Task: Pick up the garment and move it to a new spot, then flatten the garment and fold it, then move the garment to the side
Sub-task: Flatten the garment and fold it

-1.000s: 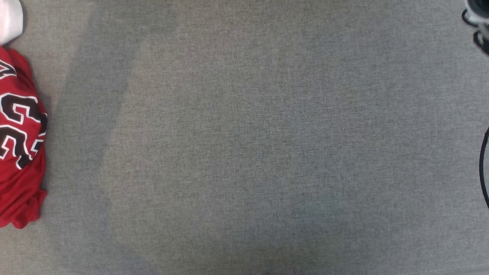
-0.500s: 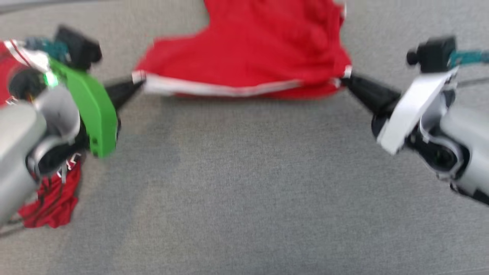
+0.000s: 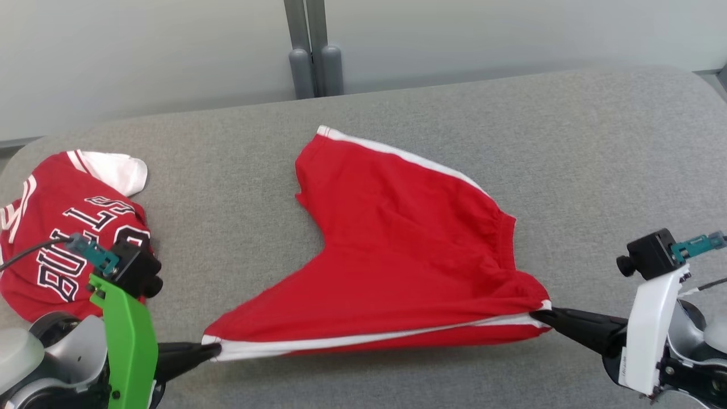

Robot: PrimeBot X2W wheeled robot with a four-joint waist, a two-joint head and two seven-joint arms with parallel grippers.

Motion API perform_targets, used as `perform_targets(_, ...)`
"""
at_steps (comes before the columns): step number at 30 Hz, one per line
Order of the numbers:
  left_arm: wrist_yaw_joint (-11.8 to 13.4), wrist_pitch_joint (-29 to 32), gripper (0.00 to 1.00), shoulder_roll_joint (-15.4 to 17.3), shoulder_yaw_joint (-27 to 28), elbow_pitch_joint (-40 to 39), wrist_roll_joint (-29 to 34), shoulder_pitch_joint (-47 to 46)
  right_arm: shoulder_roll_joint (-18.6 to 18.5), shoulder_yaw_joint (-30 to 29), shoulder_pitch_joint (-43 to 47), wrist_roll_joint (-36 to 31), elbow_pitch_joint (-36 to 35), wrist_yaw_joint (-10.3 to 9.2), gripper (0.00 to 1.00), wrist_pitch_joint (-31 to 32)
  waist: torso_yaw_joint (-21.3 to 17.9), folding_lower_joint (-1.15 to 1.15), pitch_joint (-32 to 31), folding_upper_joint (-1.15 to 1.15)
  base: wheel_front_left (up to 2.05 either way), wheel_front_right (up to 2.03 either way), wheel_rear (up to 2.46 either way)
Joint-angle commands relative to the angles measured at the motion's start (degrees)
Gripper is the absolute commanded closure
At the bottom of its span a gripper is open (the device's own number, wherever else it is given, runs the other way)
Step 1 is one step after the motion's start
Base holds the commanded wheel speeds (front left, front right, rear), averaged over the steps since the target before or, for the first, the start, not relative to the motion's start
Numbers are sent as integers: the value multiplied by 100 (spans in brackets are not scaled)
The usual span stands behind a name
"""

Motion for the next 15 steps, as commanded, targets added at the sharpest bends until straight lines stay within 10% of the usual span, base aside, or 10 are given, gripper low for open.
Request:
perform_targets(1, 79, 28, 100, 164, 5, -148, -63, 104, -143, 0, 122, 14, -80, 1, 100, 34, -148, 0, -174, 0, 0, 0, 0)
perform_targets(15, 338, 754, 100, 89, 483, -126, -299, -872, 110, -333, -433, 276, 70, 1, 100, 233, -389, 0, 795, 0, 0, 0, 0)
